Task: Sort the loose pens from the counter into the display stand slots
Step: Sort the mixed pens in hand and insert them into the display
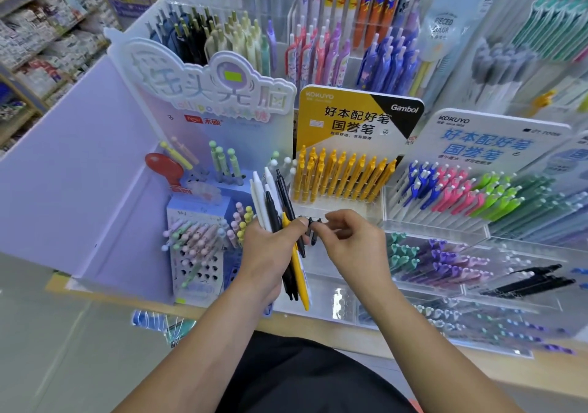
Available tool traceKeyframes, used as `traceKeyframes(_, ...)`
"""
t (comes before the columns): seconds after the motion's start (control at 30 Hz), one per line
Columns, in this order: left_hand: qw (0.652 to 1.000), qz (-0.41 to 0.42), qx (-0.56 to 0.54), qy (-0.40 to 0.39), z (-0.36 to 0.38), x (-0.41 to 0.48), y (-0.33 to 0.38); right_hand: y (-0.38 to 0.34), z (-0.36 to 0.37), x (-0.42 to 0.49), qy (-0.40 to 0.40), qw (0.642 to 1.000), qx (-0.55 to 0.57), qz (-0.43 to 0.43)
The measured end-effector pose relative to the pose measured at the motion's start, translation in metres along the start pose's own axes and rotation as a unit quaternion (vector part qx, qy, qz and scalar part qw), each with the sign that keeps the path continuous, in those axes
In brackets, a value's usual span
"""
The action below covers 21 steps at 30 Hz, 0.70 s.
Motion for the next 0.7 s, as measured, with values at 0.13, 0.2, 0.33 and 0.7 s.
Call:
traceKeyframes(0.13, 0.999, -0.014, -0.048, 0.006, 0.005, -0.002, 0.005, -0.017, -0.006, -0.025, -0.173, 0.967, 0.122, 0.144)
traceKeyframes(0.2, 0.998, -0.020, -0.062, 0.017, 0.010, -0.005, 0.008, -0.018, -0.005, -0.031, -0.217, 0.958, 0.100, 0.160)
traceKeyframes(0.33, 0.998, -0.003, -0.045, 0.040, 0.018, -0.009, 0.004, -0.012, -0.008, -0.033, -0.218, 0.966, 0.025, 0.133)
traceKeyframes(0.7, 0.993, -0.025, -0.084, 0.085, 0.022, -0.003, -0.007, -0.001, -0.030, -0.044, -0.250, 0.951, 0.055, 0.175)
Point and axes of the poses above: each hand's wrist, its own x-axis towards the middle knuckle, its own z-axis out of the palm, y = z × x, the point moved 4 cm from there along x, towards the middle knuckle, and after that the axes turned 11 degrees about x, right-handed, at the moved point
